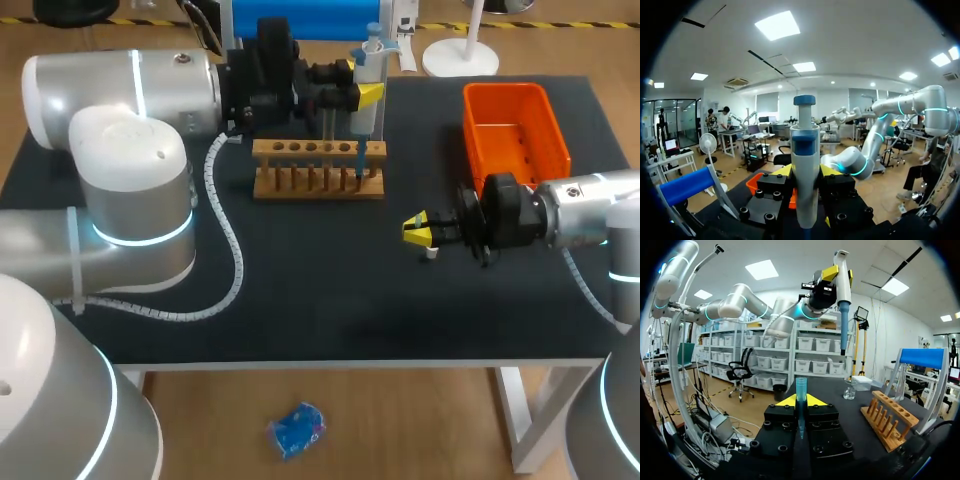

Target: Invert the test tube, pick up the pipette, mount the tip to pipette, aspirate from beaker and dispense into the tube, eject the tip, return the pipette, and cap with the stopper.

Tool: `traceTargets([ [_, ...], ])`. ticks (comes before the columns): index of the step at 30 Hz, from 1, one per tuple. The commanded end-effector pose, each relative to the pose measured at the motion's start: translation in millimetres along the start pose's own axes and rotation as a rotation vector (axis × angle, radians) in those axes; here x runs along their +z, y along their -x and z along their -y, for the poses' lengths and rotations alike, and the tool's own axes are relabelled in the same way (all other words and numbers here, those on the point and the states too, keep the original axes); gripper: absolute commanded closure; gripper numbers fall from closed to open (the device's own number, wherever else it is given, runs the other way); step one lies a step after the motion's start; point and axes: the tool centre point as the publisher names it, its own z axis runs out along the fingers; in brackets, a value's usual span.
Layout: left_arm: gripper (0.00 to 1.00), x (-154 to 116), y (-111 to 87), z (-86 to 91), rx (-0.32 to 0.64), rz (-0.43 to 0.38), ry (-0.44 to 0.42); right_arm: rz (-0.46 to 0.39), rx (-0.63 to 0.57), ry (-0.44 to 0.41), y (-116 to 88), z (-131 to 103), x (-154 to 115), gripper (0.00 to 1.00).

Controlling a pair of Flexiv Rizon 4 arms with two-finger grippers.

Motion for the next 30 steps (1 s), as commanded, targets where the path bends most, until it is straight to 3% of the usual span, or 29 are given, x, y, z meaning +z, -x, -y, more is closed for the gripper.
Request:
traceTargets([
  [1, 1.00, -1.3, 0.3, 0.2, 0.000, -0.002, -0.001, 0.012, 0.012, 0.010, 3.6, 1.7, 2.0, 1.00],
  [18, 1.00, -1.3, 0.3, 0.2, 0.000, -0.002, -0.001, 0.028, 0.011, 0.014, 52.8, -6.0, 47.5, 1.00],
  [30, 1.00, -1.3, 0.3, 0.2, 0.000, -0.002, -0.001, 0.008, -0.022, 0.051, 63.4, -12.3, 68.1, 1.00],
])
